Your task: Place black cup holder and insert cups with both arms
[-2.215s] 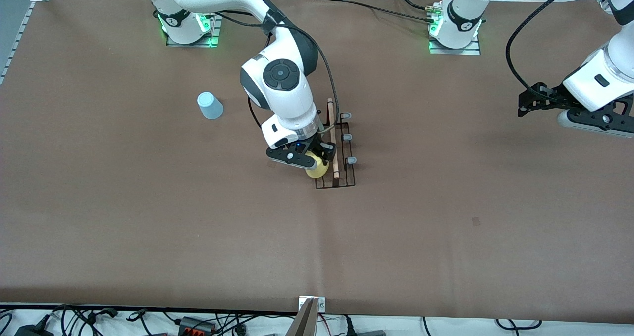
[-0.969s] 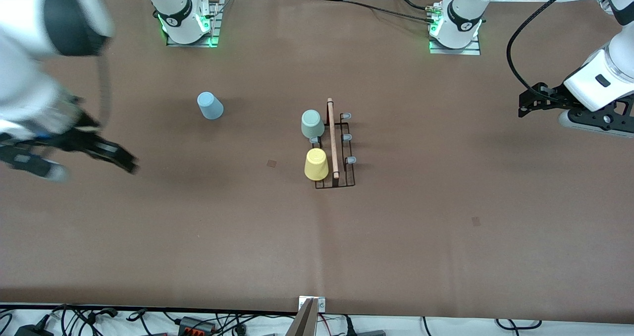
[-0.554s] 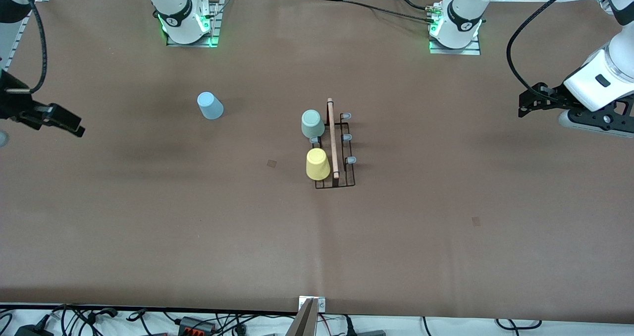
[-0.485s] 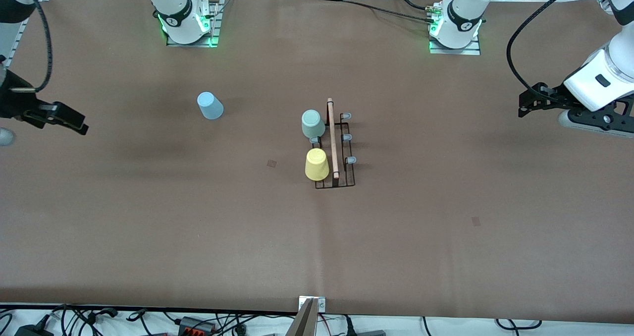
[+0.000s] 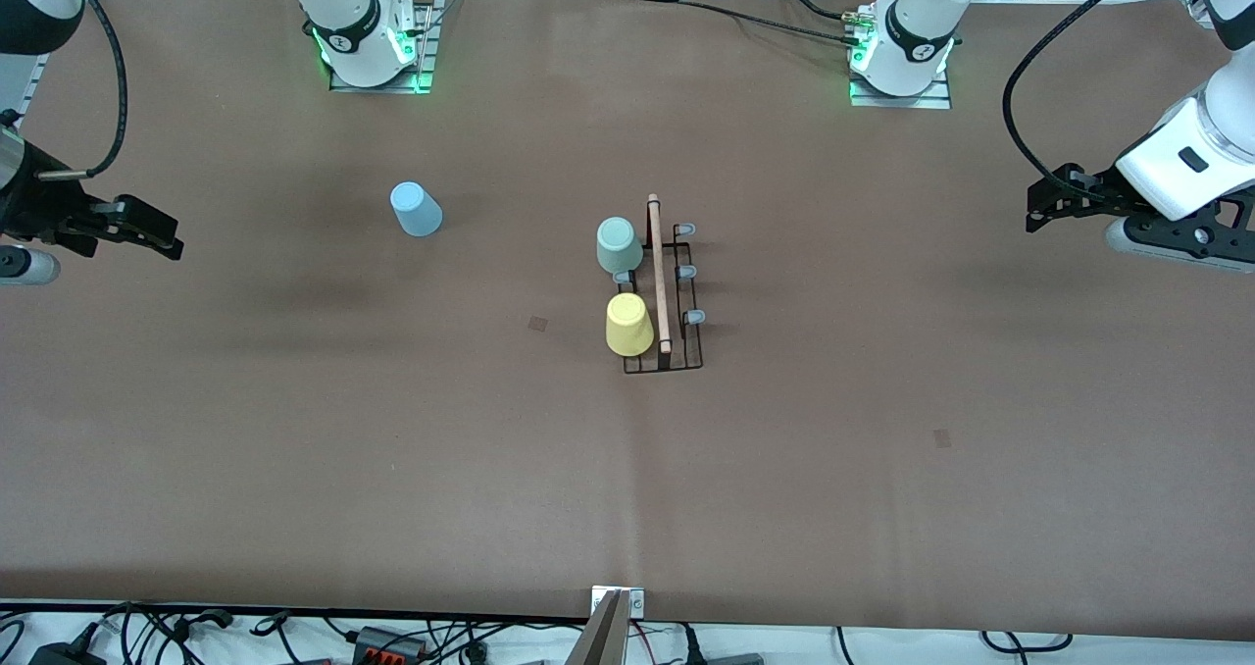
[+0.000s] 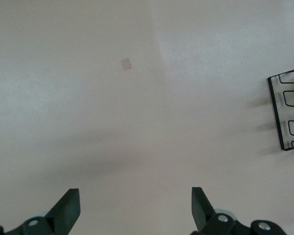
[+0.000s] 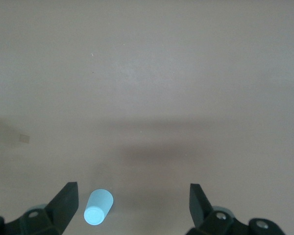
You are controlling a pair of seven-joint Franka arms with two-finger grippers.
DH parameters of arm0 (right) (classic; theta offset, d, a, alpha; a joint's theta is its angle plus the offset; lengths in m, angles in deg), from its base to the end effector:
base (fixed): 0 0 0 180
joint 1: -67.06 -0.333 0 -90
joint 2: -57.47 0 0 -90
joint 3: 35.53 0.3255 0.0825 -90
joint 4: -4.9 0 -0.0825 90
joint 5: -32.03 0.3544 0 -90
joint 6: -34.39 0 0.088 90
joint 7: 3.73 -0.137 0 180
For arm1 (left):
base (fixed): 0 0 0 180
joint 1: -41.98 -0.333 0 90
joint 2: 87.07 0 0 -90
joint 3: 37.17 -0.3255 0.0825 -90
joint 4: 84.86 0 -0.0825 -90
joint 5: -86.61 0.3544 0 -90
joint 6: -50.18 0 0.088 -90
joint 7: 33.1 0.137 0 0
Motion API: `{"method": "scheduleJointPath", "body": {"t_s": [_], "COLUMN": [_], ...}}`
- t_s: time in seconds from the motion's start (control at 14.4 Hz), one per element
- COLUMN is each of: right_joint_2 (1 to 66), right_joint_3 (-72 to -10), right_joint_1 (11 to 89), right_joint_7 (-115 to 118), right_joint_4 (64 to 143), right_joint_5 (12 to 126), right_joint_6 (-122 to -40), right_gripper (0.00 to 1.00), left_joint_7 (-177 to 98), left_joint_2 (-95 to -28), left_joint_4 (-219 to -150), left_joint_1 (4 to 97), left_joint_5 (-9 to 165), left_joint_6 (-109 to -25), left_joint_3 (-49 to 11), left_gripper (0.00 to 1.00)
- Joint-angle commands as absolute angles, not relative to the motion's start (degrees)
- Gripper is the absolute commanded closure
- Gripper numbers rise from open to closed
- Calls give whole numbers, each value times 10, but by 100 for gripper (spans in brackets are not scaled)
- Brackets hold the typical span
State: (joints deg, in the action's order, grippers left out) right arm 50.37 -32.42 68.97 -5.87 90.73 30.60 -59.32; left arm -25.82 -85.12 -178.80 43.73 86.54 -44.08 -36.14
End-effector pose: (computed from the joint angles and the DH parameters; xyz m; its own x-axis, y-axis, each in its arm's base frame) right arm 0.5700 0.0068 0.5744 0.9998 -0.0153 0.0145 -0.0155 -0.9997 0.0177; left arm 0.5380 -0.0261 0.5618 0.9842 -0.1746 -0.0280 -0.1745 -0.9846 0.0054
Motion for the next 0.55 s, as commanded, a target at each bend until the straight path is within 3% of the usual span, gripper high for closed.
{"method": "scheduleJointPath", "body": {"t_s": [0.0, 0.48], "right_joint_2": [527, 539], "right_joint_3": [-333, -339], "right_joint_1": [687, 680], "right_joint_7": [-59, -58], "right_joint_4": [927, 948], "right_joint_5": [308, 316], "right_joint_6": [-575, -574], "right_gripper": [0, 0], "left_joint_7": [-247, -247], "left_joint_2": [-850, -850], "left_joint_4": [-1780, -1782], "left_joint_1": [435, 434], "left_joint_5": [857, 856], "left_joint_6": [-440, -438], "left_joint_3": [-361, -361], "left_gripper": [0, 0]}}
